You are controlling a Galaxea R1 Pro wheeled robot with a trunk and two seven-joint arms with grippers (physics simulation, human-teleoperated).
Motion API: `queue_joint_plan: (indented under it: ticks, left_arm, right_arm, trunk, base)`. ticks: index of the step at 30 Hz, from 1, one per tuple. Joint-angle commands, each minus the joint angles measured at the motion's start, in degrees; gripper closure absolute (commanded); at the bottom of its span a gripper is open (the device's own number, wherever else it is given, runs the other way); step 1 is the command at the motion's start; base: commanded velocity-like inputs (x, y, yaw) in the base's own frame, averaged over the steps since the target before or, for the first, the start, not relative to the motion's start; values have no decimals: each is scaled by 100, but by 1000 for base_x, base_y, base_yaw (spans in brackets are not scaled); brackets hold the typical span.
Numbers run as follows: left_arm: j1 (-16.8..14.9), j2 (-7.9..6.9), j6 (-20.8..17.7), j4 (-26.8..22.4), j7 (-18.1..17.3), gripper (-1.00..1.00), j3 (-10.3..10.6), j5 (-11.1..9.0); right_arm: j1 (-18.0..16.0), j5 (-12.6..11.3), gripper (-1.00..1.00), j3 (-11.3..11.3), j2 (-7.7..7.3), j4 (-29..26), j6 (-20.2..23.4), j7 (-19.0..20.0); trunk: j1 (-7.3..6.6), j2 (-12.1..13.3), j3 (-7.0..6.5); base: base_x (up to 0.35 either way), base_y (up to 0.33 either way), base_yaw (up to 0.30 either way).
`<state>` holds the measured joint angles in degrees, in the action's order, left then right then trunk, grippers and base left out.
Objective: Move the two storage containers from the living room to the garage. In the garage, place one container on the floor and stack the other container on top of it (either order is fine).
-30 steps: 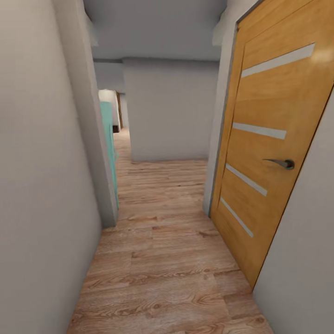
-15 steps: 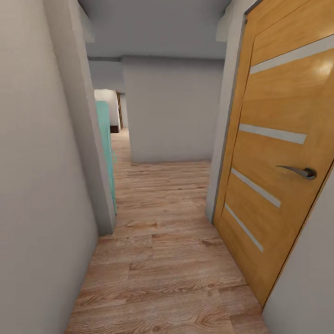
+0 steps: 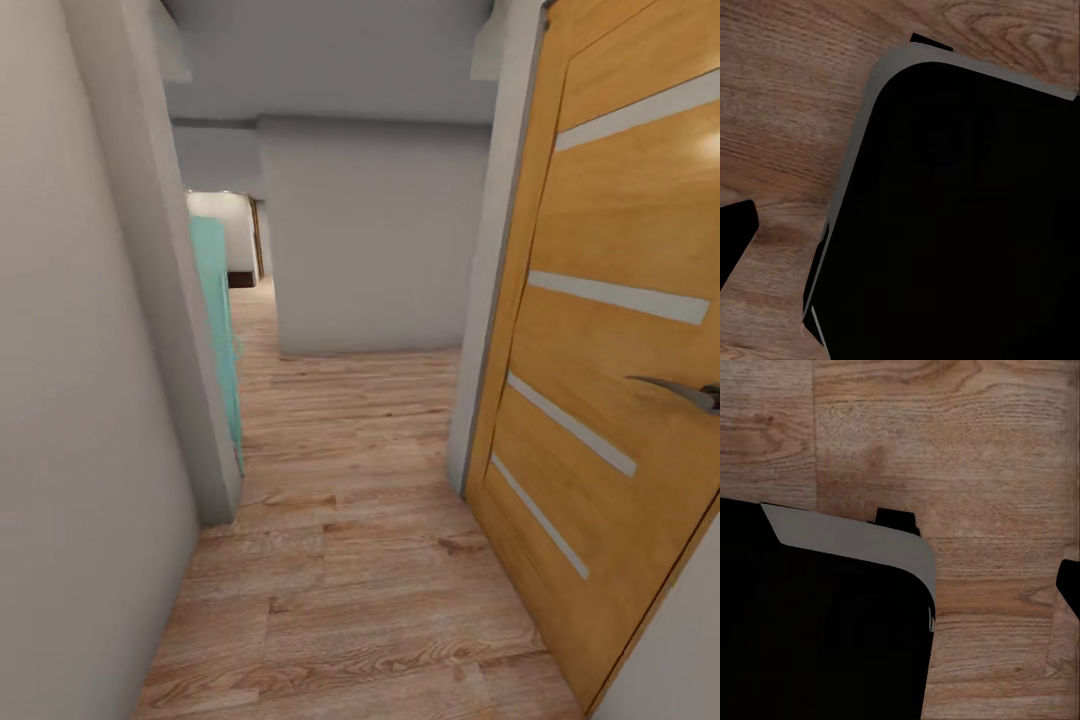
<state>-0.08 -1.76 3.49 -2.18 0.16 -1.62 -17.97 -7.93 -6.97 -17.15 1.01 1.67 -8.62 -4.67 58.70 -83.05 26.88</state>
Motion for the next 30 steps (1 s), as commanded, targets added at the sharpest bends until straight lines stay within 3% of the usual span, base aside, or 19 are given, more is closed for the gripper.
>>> queue_joint_plan:
  ticks: [1,17,23,30]
  left_arm:
    - [-1,0,11,-2,2,-100,-14,-13]
    - [-1,-6,11,-2,2,-100,-12,-31]
    - [-1,-2,11,-2,2,-100,-8,-31]
    - [-1,0,11,-2,2,-100,-6,-31]
  right_arm:
    - [-7,-59,-100,-50,4,18,-34,-8]
    - [-7,-76,-100,-43,4,18,-29,-17]
    - [-7,-77,-100,-43,4,18,-34,-42]
    - [-7,-86,-100,-42,0,18,-27,-43]
  trunk:
    - [3,-3,5]
    - [3,-3,5]
    - [3,-3,5]
    - [3,-3,5]
  base:
    - [316,-145,0]
    - [320,-29,0]
    - [322,0,212]
    - [322,0,43]
